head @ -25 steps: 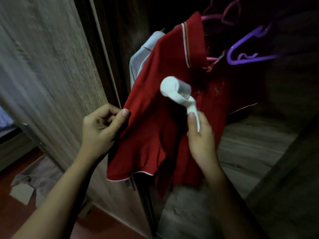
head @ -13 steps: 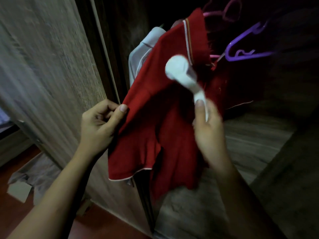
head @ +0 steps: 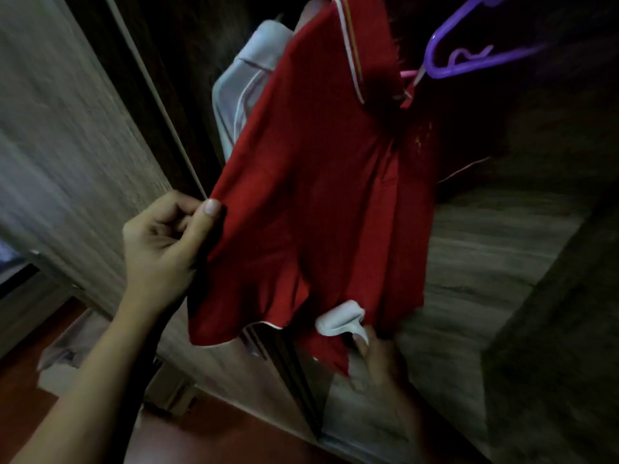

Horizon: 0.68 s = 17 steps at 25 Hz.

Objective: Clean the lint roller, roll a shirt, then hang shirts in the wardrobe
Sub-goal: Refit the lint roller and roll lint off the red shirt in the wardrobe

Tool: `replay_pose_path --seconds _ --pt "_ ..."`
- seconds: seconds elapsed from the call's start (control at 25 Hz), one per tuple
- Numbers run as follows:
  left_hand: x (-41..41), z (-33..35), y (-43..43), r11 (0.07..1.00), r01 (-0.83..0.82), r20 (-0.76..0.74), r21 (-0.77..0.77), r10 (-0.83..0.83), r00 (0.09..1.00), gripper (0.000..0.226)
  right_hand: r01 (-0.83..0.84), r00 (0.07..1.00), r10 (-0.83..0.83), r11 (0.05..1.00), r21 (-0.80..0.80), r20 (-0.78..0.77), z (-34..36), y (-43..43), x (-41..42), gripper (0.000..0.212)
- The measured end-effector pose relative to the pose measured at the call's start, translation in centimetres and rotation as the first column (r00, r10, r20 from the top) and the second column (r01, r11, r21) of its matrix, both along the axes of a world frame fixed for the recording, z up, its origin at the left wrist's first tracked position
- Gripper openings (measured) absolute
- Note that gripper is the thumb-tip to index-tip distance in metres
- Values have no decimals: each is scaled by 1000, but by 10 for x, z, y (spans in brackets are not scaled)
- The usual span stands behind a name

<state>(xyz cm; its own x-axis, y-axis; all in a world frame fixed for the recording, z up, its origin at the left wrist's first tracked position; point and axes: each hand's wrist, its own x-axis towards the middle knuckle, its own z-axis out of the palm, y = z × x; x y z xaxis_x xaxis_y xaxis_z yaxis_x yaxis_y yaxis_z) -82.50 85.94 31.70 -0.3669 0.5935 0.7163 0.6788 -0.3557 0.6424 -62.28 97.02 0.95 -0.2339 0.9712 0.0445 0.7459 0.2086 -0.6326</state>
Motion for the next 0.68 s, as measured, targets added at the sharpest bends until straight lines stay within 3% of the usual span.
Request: replay_pose_path --seconds 0.08,0.12,0.24,0.4,0.48,0.6,0.68 --pt "-1 -1 1 1000 -1 -22 -4 1 1000 21 10 993 -33 981 -195 -112 -2 2 11 36" --pt "-2 -1 2 1000 -2 -14 -4 2 1000 20 10 987 -40 982 -190 -156 4 5 13 36" --pt "-4 -4 3 1000 15 41 10 -15 999 21 97 970 -75 992 84 -232 57 20 13 39" --pt "1 -3 3 999 21 59 24 -22 998 22 192 854 1 929 316 -521 162 52 8 35" --pt "1 -4 3 999 29 62 18 -30 998 22 160 886 25 920 357 -462 160 50 2 31" --pt "0 -3 2 999 50 83 16 -51 995 22 34 980 -14 995 96 -197 89 43 -2 33" --pt "0 -3 2 999 50 82 3 -51 995 21 38 976 -39 999 -7 -214 59 48 6 33"
